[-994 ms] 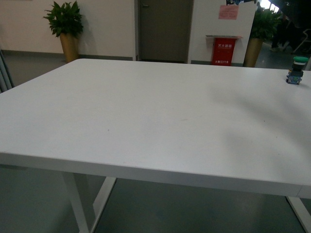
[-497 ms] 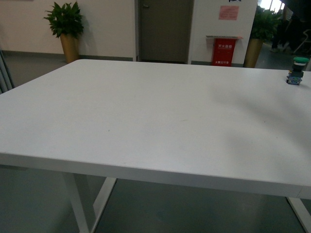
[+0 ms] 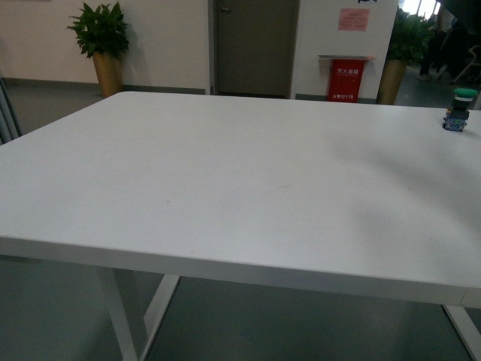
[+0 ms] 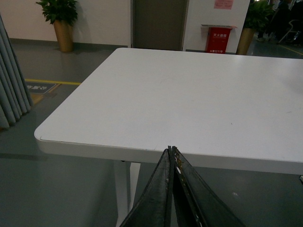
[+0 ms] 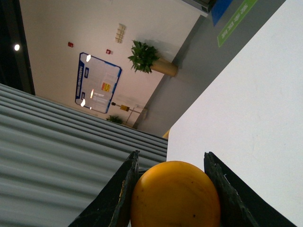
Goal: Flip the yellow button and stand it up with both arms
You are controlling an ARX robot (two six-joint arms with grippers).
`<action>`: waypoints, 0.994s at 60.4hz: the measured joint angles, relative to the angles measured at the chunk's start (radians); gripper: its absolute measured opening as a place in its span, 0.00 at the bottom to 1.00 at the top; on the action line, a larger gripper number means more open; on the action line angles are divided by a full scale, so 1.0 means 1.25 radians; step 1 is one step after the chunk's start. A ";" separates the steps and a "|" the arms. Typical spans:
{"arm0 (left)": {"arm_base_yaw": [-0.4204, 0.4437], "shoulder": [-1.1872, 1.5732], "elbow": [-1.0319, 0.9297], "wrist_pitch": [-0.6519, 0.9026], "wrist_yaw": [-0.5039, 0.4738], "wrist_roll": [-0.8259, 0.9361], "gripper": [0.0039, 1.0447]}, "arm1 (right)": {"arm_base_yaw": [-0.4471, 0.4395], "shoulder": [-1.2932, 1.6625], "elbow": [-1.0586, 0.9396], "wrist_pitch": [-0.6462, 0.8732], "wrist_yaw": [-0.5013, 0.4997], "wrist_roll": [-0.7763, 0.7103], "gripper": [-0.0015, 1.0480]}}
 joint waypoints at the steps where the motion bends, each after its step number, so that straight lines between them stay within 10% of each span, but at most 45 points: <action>1: 0.000 -0.002 0.000 -0.002 0.000 0.000 0.04 | 0.000 0.000 0.000 0.000 0.000 0.000 0.34; 41: 0.000 -0.178 0.000 -0.183 0.000 0.000 0.04 | -0.005 -0.003 0.000 -0.009 -0.004 -0.001 0.34; 60: 0.000 -0.178 0.000 -0.183 0.000 0.000 0.65 | -0.047 0.054 0.154 -0.203 0.012 -0.181 0.34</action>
